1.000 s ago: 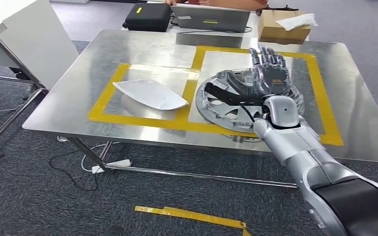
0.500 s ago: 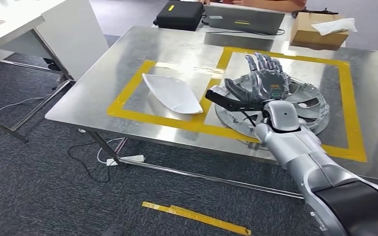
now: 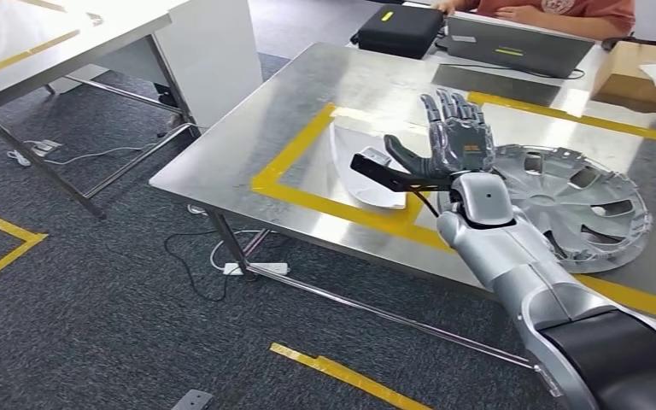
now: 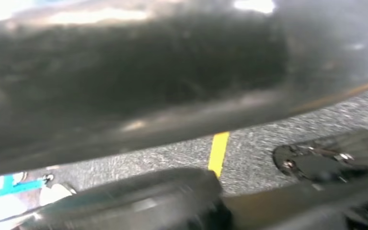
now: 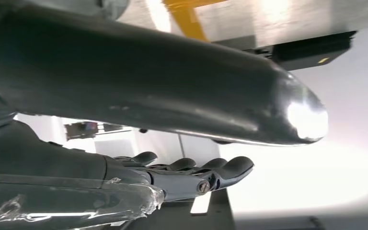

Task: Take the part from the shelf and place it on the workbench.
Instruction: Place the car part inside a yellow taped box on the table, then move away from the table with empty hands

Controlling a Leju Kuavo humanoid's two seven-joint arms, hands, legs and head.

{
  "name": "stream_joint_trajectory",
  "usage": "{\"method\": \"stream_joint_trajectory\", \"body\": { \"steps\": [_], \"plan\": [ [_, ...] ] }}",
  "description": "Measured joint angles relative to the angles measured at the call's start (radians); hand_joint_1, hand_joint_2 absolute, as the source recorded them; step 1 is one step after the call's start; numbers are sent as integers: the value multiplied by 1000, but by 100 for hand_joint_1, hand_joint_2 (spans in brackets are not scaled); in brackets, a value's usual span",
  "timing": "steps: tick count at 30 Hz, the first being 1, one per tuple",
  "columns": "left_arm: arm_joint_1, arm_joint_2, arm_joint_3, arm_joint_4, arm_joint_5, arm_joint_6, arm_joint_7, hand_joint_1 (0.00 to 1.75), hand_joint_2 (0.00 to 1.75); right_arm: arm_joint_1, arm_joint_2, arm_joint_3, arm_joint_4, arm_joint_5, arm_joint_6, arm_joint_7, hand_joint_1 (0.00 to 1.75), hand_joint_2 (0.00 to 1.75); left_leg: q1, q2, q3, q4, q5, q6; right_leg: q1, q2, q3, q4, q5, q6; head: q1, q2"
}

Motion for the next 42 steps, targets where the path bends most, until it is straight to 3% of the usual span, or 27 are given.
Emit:
{"method": "stream_joint_trajectory", "body": {
  "steps": [2,4,6,7,8,9,11,13,15,17,19,21,22,23,24,26,28,30,31,33,35,36,37,38,39,41,42],
  "plan": [
    [1,0,0,0,0,0,1,0,0,-1,0,1,0,0,0,0,0,0,5,-25,2,-5,3,12,-5,45,-20,44,-32,6,4,0],
    [-1,0,0,1,0,0,1,0,0,1,-2,1,1,0,0,0,0,0,6,-51,2,-6,3,21,-7,103,-86,170,-90,8,9,0],
    [-2,-1,0,1,0,0,1,0,0,6,-3,2,4,0,0,0,0,0,3,-81,3,-5,2,24,-6,118,-158,290,-123,7,10,0],
    [-1,-2,0,1,1,0,1,0,0,9,-3,3,5,0,1,0,0,0,1,-98,4,-5,2,24,-5,120,-174,302,-110,5,10,0],
    [0,-2,0,1,1,1,1,0,0,10,-3,3,5,0,1,0,0,0,0,-114,6,-5,2,24,-5,122,-169,273,-78,2,10,0],
    [0,-2,0,1,1,2,1,0,0,9,-3,3,6,0,1,0,0,0,0,-131,8,-5,1,23,-5,132,-146,208,-32,-3,10,0],
    [-1,-2,0,1,2,3,1,0,0,5,-4,3,6,0,1,0,0,0,-1,-158,10,-3,1,19,-8,173,-88,75,30,-15,9,0],
    [0,-3,0,1,2,3,1,0,0,4,-4,4,7,1,2,0,0,0,4,-179,4,-2,3,9,-7,195,-58,20,40,-21,8,0],
    [3,-1,0,2,2,3,1,0,0,4,-3,6,7,2,2,-1,0,0,9,-195,-1,-3,4,-3,-6,175,-50,11,42,-26,9,0],
    [5,0,0,3,3,3,1,0,0,2,-1,8,7,2,2,-3,0,0,5,-159,-14,27,-17,-14,-10,151,-39,1,45,-37,2,0],
    [4,-1,0,4,3,3,1,0,0,2,0,8,8,1,3,-3,0,0,6,-96,-64,129,-69,-25,-11,126,-31,-5,43,-45,-6,0],
    [3,-1,0,4,5,3,2,0,0,7,0,9,10,1,5,-5,0,0,15,-71,-130,253,-112,-35,-10,99,-27,-5,39,-46,-8,0],
    [3,-1,0,4,5,3,2,0,0,10,0,9,11,1,6,-5,0,0,19,-67,-145,278,-111,-38,-10,85,-26,-5,37,-45,-8,0],
    [4,-2,0,4,6,3,2,0,0,14,0,10,12,2,7,-6,0,0,21,-63,-139,263,-91,-40,-10,71,-23,-5,34,-43,-8,0],
    [5,-1,0,4,6,4,2,0,0,17,0,10,12,3,7,-6,0,0,22,-54,-111,209,-57,-41,-10,59,-19,-5,31,-40,-8,0],
    [4,0,0,4,6,5,2,0,0,19,0,11,12,5,7,-7,0,0,17,-8,-37,70,0,-35,-6,36,-10,-3,21,-31,-9,0],
    [1,0,0,4,6,5,2,0,0,21,0,11,13,6,7,-9,0,0,8,21,0,1,12,-24,2,14,-5,-2,12,-20,-7,0],
    [2,-1,0,4,8,5,2,0,0,28,2,14,14,8,6,-11,0,0,5,2,0,-4,7,-12,3,-8,2,-4,5,-9,-4,0],
    [4,-1,0,4,9,6,2,0,0,32,3,15,15,9,5,-13,0,0,7,-11,0,-6,7,-6,0,-1,2,0,-3,-4,-3,0],
    [6,-1,0,4,11,6,2,0,0,39,5,17,15,9,3,-14,0,0,11,-35,3,-10,9,5,-6,54,-28,63,-44,3,1,0],
    [4,-2,0,4,12,6,1,0,0,50,4,17,18,9,2,-15,0,0,11,-61,3,-10,8,13,-8,108,-101,204,-105,4,4,0],
    [4,-2,0,4,12,6,1,0,0,57,4,18,19,9,2,-15,0,0,10,-76,3,-10,7,14,-7,116,-139,268,-123,4,5,0],
    [4,-2,0,5,12,6,1,0,0,64,3,18,20,10,2,-15,0,0,9,-92,4,-9,7,15,-6,119,-164,300,-121,2,5,0],
    [5,-2,0,5,12,6,1,0,0,69,3,19,21,10,2,-15,0,0,8,-109,6,-9,6,15,-6,120,-170,290,-98,-1,5,0],
    [6,-3,0,5,12,6,1,0,0,72,3,19,22,12,1,-15,0,0,7,-125,8,-9,6,14,-6,126,-156,240,-56,-5,5,0],
    [6,-3,0,5,13,6,1,0,0,74,2,20,22,18,-4,-14,0,0,6,-154,9,-8,4,11,-8,165,-99,97,23,-16,3,0],
    [6,-4,0,5,14,7,1,0,0,75,2,20,22,23,-8,-12,0,0,8,-166,8,-7,4,7,-9,187,-76,47,42,-19,2,0]
  ]
}}
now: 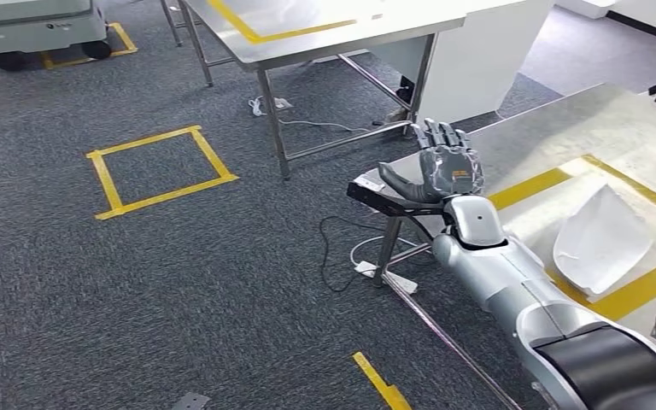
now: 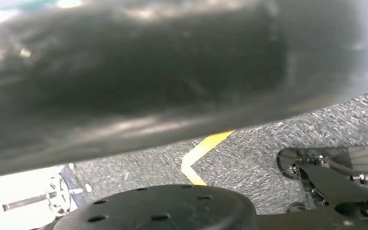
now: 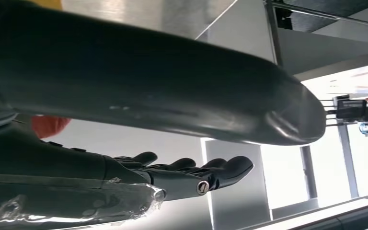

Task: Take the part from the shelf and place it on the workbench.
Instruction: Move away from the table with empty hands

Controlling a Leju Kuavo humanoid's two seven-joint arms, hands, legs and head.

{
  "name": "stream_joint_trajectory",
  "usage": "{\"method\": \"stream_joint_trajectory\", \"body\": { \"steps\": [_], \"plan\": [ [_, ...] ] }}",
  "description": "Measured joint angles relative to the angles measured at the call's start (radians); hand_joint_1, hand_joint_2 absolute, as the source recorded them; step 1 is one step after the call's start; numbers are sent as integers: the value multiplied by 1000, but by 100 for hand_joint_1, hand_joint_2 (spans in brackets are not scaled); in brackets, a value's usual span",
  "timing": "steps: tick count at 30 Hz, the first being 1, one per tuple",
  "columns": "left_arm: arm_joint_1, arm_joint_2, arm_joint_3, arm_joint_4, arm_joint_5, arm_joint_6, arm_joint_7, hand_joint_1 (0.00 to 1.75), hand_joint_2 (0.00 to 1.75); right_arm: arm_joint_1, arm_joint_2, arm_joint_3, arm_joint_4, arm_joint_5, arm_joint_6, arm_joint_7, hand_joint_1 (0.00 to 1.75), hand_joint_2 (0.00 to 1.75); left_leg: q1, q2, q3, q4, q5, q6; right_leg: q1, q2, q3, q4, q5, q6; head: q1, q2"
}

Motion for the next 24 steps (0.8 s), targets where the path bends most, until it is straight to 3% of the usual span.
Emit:
{"method": "stream_joint_trajectory", "body": {
  "steps": [2,4,6,8,10,11,13,14,16,17,19,21,23,24],
  "plan": [
    [1,-1,0,0,3,2,0,0,0,10,-1,5,0,10,-10,4,0,0,6,-20,-6,-1,3,-12,2,17,19,-31,2,-3,-2,0],
    [5,0,0,0,6,6,0,0,0,23,0,12,0,17,-19,8,0,0,10,-28,-9,-1,3,-25,3,-6,25,-38,4,-9,-1,0],
    [7,1,0,0,8,10,0,0,0,36,0,17,0,21,-28,11,0,0,6,18,-29,44,-26,-35,0,-31,35,-46,5,-20,-7,0],
    [5,1,0,0,11,11,0,0,0,56,-1,20,0,22,-37,12,0,0,7,78,-87,166,-86,-42,2,-59,41,-49,2,-28,-12,0],
    [5,0,0,0,15,11,0,0,0,85,-1,22,0,22,-42,11,0,0,12,96,-141,273,-121,-47,5,-89,45,-48,-3,-30,-12,0],
    [6,0,0,0,17,11,0,0,0,97,-1,22,0,22,-43,10,0,0,13,99,-144,278,-113,-49,6,-103,46,-47,-5,-30,-12,0],
    [8,0,0,0,19,11,0,0,0,111,-1,23,-1,22,-44,9,0,0,12,115,-91,181,-55,-45,7,-128,52,-47,-10,-26,-13,0],
    [7,1,0,0,19,11,0,0,0,114,-1,23,-1,20,-44,9,0,0,7,139,-50,110,-28,-42,9,-139,55,-46,-14,-22,-13,0],
    [4,2,0,0,21,11,0,0,0,121,-3,24,-2,15,-45,8,0,0,-1,173,4,15,-4,-30,16,-160,61,-45,-22,-14,-11,0],
    [3,2,0,0,23,11,0,0,0,128,-4,24,-3,12,-47,8,0,0,-5,177,11,0,-6,-26,19,-171,64,-46,-25,-9,-10,0],
    [6,3,0,0,28,12,0,0,0,148,-5,23,-3,4,-57,7,0,0,-4,153,12,-6,-6,-15,18,-188,70,-49,-33,1,-9,0],
    [9,3,0,1,34,14,0,0,0,172,-9,21,-3,-6,-77,6,0,0,1,129,18,-13,-4,-5,13,-151,58,-11,-63,11,-6,0],
    [8,3,0,1,39,15,-1,0,0,200,-17,16,-2,-15,-97,6,0,0,3,106,20,-15,-3,2,10,-91,1,110,-122,15,0,0],
    [8,2,0,1,41,15,-1,0,0,215,-23,13,-1,-19,-103,6,0,0,3,93,20,-15,-4,5,10,-77,-36,180,-148,15,2,0]
  ]
}}
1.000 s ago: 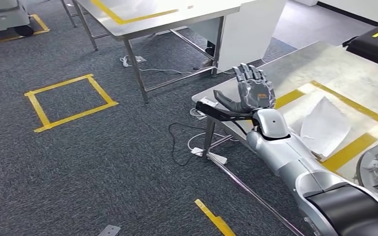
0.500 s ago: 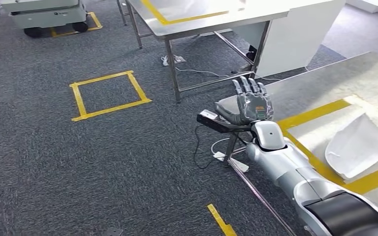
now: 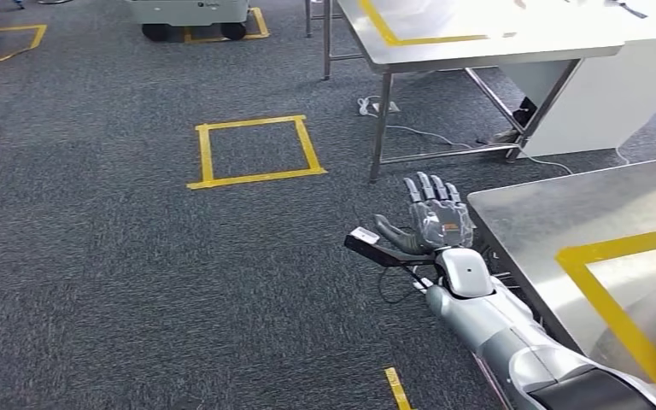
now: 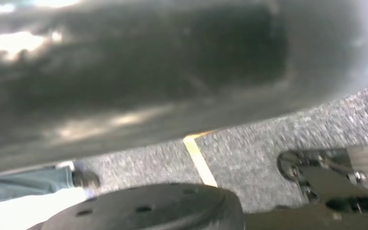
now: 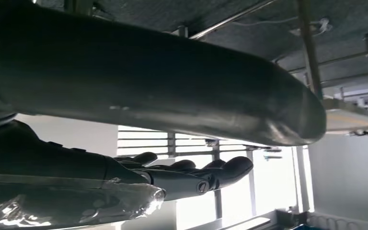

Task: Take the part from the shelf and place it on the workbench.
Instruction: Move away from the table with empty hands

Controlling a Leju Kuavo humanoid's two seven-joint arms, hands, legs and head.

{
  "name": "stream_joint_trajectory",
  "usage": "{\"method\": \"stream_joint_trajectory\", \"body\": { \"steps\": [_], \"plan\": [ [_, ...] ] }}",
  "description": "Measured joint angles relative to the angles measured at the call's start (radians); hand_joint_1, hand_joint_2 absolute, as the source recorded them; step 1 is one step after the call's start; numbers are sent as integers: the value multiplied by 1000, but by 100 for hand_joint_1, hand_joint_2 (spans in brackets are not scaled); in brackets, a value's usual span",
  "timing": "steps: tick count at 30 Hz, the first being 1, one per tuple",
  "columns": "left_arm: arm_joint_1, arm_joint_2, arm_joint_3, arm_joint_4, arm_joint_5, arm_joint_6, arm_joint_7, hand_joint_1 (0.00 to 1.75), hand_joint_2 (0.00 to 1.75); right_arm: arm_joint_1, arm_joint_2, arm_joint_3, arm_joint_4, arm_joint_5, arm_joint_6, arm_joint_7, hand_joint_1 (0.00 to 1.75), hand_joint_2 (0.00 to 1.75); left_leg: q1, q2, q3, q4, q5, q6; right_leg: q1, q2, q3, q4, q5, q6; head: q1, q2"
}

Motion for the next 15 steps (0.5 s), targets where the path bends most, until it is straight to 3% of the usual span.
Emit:
{"method": "stream_joint_trajectory", "body": {
  "steps": [1,2,3,4,6,8,10,12,14,15],
  "plan": [
    [1,-1,0,0,2,0,0,0,0,17,-5,-3,1,-3,-4,0,0,0,0,-15,0,0,-1,1,0,7,-30,51,-12,0,1,0],
    [2,-1,0,0,5,1,0,0,0,32,-10,-7,3,-6,-7,-1,0,0,-1,-30,0,1,-1,2,0,9,-45,66,-4,0,1,0],
    [3,-1,0,0,7,1,0,0,0,44,-14,-12,4,-8,-11,-1,0,0,-1,-45,1,2,-1,2,0,12,-41,40,24,-2,1,0],
    [5,-1,0,0,10,2,0,0,0,52,-19,-18,5,-10,-15,-1,0,0,0,-60,2,3,-2,1,-1,21,-20,-19,64,-3,1,0],
    [5,-1,0,0,13,2,0,0,0,61,-31,-31,7,-12,-23,-1,0,0,-1,-85,-1,8,-4,-5,-8,70,36,-152,127,-6,0,0],
    [5,-1,0,0,16,2,0,0,0,70,-39,-42,8,-13,-29,-1,0,0,-1,-106,-8,12,-4,-16,-11,102,64,-206,140,-10,0,0],
    [9,1,0,0,17,3,0,0,0,78,-42,-50,9,-13,-32,-1,0,0,3,-123,-14,12,-1,-27,-10,85,69,-209,140,-19,0,0],
    [12,1,0,1,18,5,0,0,0,81,-44,-54,9,-13,-33,-1,0,0,1,-91,-27,41,-21,-37,-11,62,76,-215,143,-32,-5,0],
    [9,0,0,1,18,6,0,0,0,86,-48,-61,9,-13,-33,0,0,0,-1,-28,-77,145,-77,-44,-7,33,81,-218,141,-44,-11,0],
    [7,0,0,1,18,5,0,0,0,90,-51,-66,10,-14,-33,2,0,0,0,-9,-113,216,-108,-47,-4,16,82,-218,139,-48,-13,0]
  ]
}}
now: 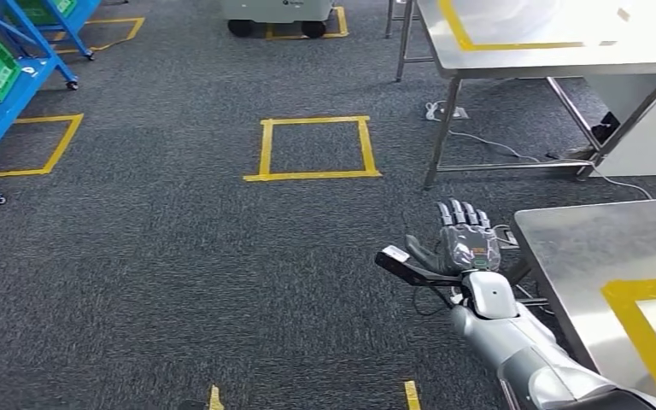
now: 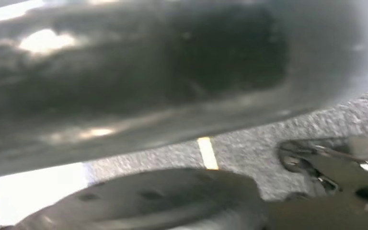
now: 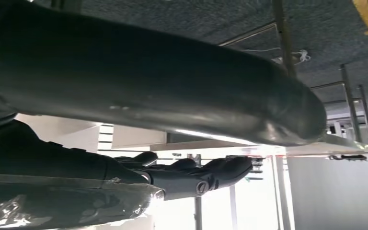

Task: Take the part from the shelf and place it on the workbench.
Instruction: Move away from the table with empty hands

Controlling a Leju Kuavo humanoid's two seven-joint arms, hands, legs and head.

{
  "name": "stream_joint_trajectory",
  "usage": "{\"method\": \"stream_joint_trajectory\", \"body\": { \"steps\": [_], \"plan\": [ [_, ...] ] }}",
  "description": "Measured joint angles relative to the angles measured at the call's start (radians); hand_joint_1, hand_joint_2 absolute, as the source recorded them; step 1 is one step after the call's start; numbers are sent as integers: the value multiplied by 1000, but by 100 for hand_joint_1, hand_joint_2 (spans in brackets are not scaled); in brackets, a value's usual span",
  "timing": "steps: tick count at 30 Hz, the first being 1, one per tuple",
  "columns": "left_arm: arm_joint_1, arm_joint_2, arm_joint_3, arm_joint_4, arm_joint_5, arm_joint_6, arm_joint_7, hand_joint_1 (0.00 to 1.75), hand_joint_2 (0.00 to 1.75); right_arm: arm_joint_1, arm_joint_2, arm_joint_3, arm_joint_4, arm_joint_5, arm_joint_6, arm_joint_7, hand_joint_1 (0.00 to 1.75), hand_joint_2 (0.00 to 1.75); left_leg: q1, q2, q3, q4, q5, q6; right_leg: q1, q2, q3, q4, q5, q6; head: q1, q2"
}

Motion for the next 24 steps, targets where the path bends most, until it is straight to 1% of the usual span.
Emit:
{"method": "stream_joint_trajectory", "body": {
  "steps": [1,2,3,4,5,6,7,8,9,10,11,12,13,14,15,16,17,18,19,20,21,22,23,24],
  "plan": [
    [-1,-1,0,0,0,0,0,0,0,5,-3,-5,1,0,0,2,0,0,2,9,-29,57,-20,-2,3,-16,1,0,-2,-2,0,0],
    [0,-2,0,0,0,0,0,0,0,10,-6,-9,2,-1,0,4,0,0,3,13,-43,85,-22,-2,5,-32,2,1,-4,-3,0,0],
    [2,-2,0,0,0,0,-1,0,0,14,-8,-12,3,-1,0,6,0,0,4,16,-36,74,-7,-1,8,-45,3,1,-6,-3,0,0],
    [4,-2,0,0,0,0,-1,0,0,17,-10,-16,4,-1,0,7,0,0,3,23,-8,25,24,2,9,-58,6,1,-8,-3,0,0],
    [4,-2,0,0,1,0,-1,0,0,20,-11,-20,4,-1,0,8,0,0,0,40,33,-47,58,8,11,-70,10,1,-11,-2,0,0],
    [3,-1,0,0,1,0,-1,0,0,22,-12,-25,4,0,0,9,0,0,-7,65,71,-116,80,16,15,-81,13,2,-15,2,0,0],
    [1,0,0,0,1,0,-1,0,0,24,-15,-30,5,0,0,12,0,0,-12,84,99,-166,93,23,17,-92,16,2,-18,6,1,0],
    [-1,0,0,0,2,1,-2,0,0,26,-17,-35,6,0,0,15,0,0,-18,96,113,-192,95,29,19,-103,18,2,-22,10,1,0],
    [-1,0,0,0,3,1,-2,0,0,30,-19,-40,8,1,0,19,0,0,-22,93,114,-198,91,33,21,-114,21,1,-24,15,2,0],
    [0,0,0,0,5,2,-2,0,0,35,-21,-45,10,3,0,21,0,0,-21,80,114,-201,93,36,21,-125,25,-1,-26,19,2,0],
    [2,0,0,0,8,3,-2,0,0,42,-22,-52,13,5,0,23,0,0,-19,68,118,-206,96,40,19,-123,26,1,-32,25,3,0],
    [3,0,0,0,11,4,-1,0,0,50,-24,-62,16,8,-1,24,0,0,-16,56,122,-211,98,45,17,-103,20,18,-46,30,4,0],
    [4,0,0,0,14,5,0,0,0,58,-27,-72,21,10,-2,25,0,0,-12,45,126,-217,100,49,15,-75,4,54,-68,35,7,0],
    [3,0,0,0,15,6,0,0,0,68,-30,-83,27,11,-2,25,0,0,-10,33,128,-219,101,53,12,-42,-25,113,-97,38,10,0],
    [1,-1,0,0,16,7,0,0,0,80,-34,-94,34,12,-3,26,0,0,-9,19,128,-219,101,55,11,-19,-62,184,-127,41,12,0],
    [1,-2,0,0,17,7,0,0,0,93,-37,-102,40,12,-3,26,0,0,-9,5,128,-218,101,56,10,-10,-96,245,-147,43,13,0],
    [1,-3,0,0,18,7,0,0,0,106,-40,-110,45,11,-3,26,0,0,-9,-11,128,-218,101,57,10,-7,-120,281,-151,44,14,0],
    [3,-4,0,0,19,7,0,0,0,115,-42,-117,49,11,-3,26,0,0,-9,-26,128,-217,101,56,8,-5,-126,278,-134,46,14,0],
    [5,-5,0,0,19,7,0,0,0,121,-43,-123,52,11,-3,26,0,0,-8,-40,129,-216,100,55,6,-1,-113,235,-99,47,15,0],
    [5,-6,0,0,20,7,0,0,0,122,-44,-128,55,11,-3,26,0,0,-7,-53,129,-213,98,52,2,11,-86,168,-57,49,14,0],
    [5,-6,0,0,20,7,0,0,0,122,-45,-132,57,10,-3,27,0,0,-8,-64,128,-208,95,47,-3,32,-56,102,-28,51,15,0],
    [3,-6,0,0,21,8,0,0,0,123,-46,-137,61,7,-3,28,0,0,-8,-75,125,-203,94,42,-7,51,-32,52,-10,50,14,0],
    [2,-6,0,0,24,8,0,0,0,127,-46,-145,65,4,-3,31,0,0,-8,-85,120,-199,93,36,-9,62,-17,25,-5,48,14,0],
    [2,-6,0,0,27,9,0,0,0,134,-47,-157,68,0,-3,33,0,0,-7,-95,116,-197,94,31,-7,65,-12,19,-9,44,14,0]
  ]
}}
